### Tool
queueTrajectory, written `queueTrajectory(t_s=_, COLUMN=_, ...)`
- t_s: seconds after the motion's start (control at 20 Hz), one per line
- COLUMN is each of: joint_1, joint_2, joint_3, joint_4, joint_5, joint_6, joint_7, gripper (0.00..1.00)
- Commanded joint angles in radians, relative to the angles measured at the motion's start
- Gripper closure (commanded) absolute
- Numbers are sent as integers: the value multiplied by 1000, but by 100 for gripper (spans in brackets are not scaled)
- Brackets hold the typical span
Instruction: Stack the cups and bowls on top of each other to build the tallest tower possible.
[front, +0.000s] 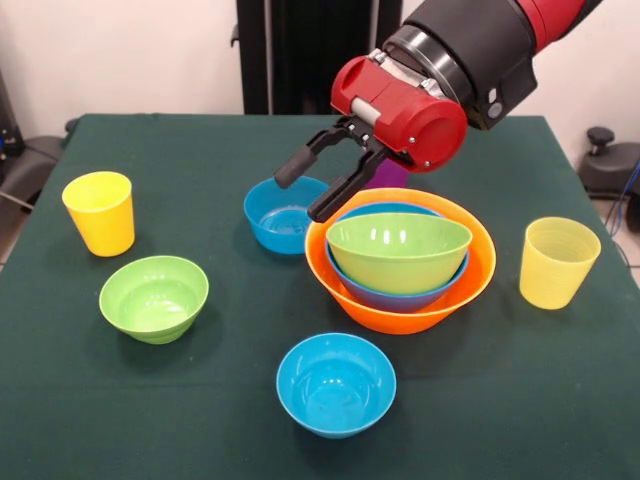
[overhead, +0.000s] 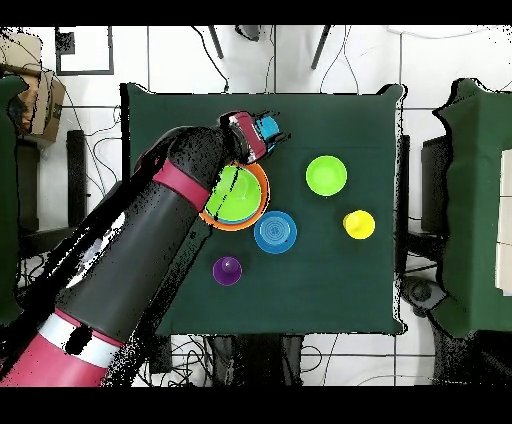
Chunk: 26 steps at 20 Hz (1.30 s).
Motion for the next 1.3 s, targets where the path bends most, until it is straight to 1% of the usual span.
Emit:
queueTrajectory(t_s=0.05, joint_1=8, joint_2=30, joint_3=163, joint_4=23, joint_5=-76, joint_6=80, joint_7=-205, gripper=0)
queueTrajectory(t_s=0.45, joint_1=8, joint_2=35, joint_3=161, joint_4=14, joint_5=-97, joint_6=87, joint_7=-185, gripper=0)
queueTrajectory(t_s=0.75, joint_1=-6, joint_2=-7, joint_3=172, joint_4=13, joint_5=-101, joint_6=113, joint_7=-211, gripper=0)
queueTrajectory(t_s=1.05, joint_1=-31, joint_2=-4, joint_3=165, joint_4=-63, joint_5=-59, joint_6=208, joint_7=-192, gripper=0)
queueTrajectory(t_s=1.3, joint_1=-30, joint_2=42, joint_3=126, joint_4=-120, joint_5=-54, joint_6=261, joint_7=-139, gripper=0)
